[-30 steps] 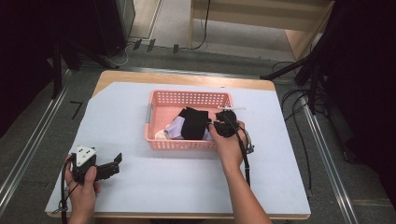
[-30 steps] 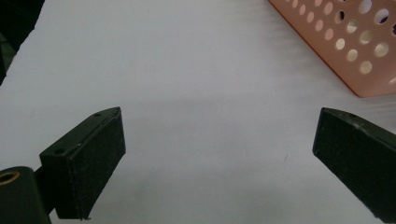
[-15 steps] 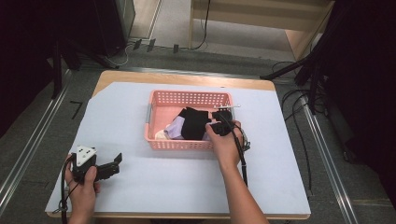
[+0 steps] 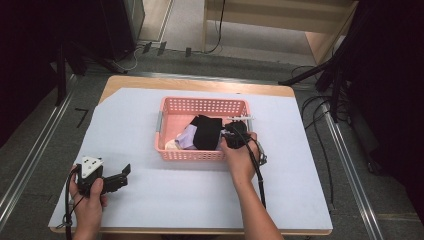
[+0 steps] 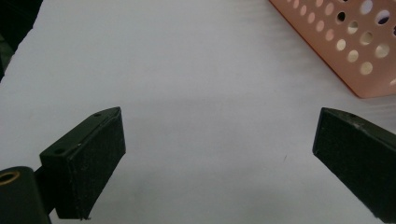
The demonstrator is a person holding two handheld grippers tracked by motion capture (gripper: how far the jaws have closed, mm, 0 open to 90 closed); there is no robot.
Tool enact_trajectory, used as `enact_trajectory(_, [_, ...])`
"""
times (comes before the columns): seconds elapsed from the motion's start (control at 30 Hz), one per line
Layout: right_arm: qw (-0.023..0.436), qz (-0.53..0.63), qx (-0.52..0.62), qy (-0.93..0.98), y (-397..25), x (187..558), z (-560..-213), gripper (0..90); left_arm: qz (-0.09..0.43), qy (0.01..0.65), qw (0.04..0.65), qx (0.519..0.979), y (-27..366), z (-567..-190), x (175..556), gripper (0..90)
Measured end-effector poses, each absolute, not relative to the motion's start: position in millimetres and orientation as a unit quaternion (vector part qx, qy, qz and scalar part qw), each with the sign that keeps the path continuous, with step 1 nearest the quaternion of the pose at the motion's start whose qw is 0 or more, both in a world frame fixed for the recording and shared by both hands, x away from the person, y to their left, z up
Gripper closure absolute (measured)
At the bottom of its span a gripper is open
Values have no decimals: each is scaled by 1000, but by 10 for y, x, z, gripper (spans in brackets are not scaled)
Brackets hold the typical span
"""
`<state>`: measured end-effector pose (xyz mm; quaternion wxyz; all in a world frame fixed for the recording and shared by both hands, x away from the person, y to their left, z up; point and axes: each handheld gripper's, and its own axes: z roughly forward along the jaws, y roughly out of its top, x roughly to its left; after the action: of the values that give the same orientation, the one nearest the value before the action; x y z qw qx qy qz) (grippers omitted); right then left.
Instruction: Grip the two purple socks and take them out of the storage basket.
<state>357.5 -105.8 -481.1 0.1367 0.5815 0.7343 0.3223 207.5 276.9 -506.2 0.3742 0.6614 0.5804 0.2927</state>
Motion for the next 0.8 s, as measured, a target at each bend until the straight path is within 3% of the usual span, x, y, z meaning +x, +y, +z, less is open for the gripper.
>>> enact_trajectory(0.8, [107, 391, 611, 680, -1369, 3386, -4632, 871, 294, 582, 371, 661, 2763, -5061, 2075, 30])
